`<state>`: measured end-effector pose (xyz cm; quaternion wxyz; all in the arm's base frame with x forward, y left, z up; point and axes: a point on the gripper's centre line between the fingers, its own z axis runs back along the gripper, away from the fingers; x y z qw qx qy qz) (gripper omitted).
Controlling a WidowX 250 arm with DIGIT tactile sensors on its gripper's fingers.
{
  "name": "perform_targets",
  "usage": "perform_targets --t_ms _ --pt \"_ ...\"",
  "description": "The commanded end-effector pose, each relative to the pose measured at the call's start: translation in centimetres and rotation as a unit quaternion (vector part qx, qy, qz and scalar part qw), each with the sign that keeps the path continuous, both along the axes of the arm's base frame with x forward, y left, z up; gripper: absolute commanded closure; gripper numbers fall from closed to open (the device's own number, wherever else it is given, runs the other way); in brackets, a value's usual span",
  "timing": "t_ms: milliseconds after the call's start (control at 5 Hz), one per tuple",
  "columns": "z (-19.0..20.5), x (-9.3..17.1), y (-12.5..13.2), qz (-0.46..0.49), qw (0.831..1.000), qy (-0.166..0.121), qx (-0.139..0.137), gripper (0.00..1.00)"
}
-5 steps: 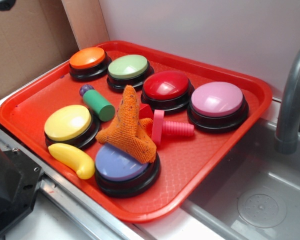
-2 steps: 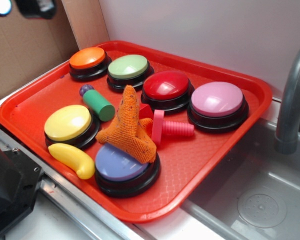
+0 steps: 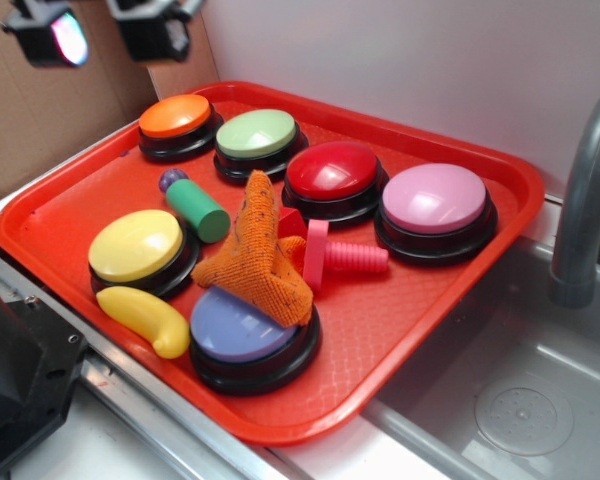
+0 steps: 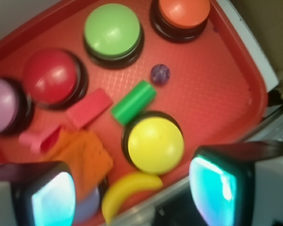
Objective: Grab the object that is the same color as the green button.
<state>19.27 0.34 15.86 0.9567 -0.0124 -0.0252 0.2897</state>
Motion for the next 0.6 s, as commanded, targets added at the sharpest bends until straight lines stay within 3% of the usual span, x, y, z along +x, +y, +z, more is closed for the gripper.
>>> perform_targets --t_ms 0,400 --pt "-5.0 3.1 2.1 0.103 0.994 -0.030 -0.001 0.00" --pt "-10.6 3.8 3.3 0.202 0.979 -0.029 -0.005 0.00"
